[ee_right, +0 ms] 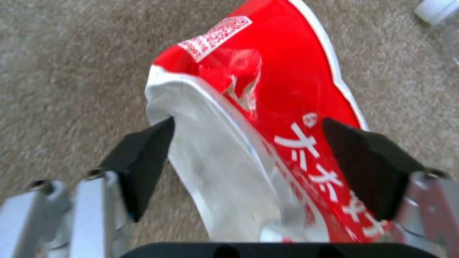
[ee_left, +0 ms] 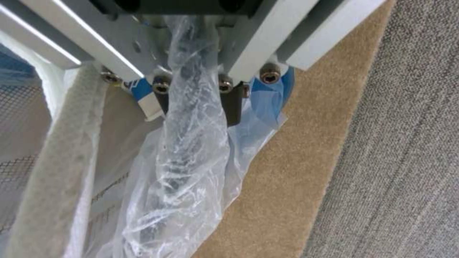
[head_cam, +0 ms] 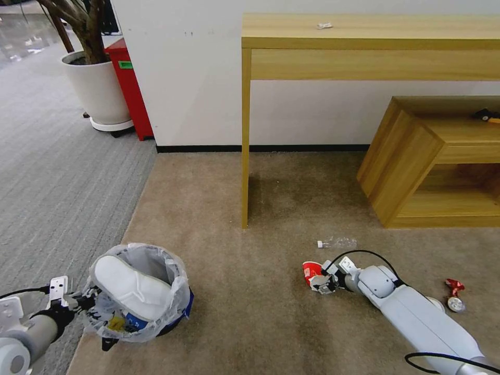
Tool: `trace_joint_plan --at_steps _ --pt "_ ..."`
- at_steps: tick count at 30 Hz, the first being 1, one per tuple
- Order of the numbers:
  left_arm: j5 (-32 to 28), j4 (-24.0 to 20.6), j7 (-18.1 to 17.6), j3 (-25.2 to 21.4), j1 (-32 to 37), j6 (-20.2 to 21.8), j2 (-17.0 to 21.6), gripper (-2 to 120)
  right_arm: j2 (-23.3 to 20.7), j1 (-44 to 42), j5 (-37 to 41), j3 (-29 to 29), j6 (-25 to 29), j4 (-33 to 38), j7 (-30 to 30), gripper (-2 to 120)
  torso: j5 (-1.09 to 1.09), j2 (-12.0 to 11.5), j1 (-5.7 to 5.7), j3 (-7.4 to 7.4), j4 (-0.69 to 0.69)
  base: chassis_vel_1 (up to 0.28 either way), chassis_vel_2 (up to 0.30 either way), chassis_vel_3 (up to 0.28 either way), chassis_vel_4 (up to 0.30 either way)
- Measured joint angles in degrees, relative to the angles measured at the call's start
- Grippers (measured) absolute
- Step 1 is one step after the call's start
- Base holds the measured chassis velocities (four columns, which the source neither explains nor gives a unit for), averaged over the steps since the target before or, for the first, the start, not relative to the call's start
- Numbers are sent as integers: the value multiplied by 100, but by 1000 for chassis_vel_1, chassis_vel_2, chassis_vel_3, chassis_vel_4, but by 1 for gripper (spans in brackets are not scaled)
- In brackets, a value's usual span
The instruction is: Pick up the trash bin and place the garbage on the floor into it.
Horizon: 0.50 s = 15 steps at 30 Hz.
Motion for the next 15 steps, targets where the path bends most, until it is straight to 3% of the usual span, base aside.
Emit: trace_joint_plan --at_steps 15 --pt "-5 -20 2 -25 24 0 7 0 300 39 -57 -1 283 -235 226 24 -2 0 0 0 -1 0 0 0 0"
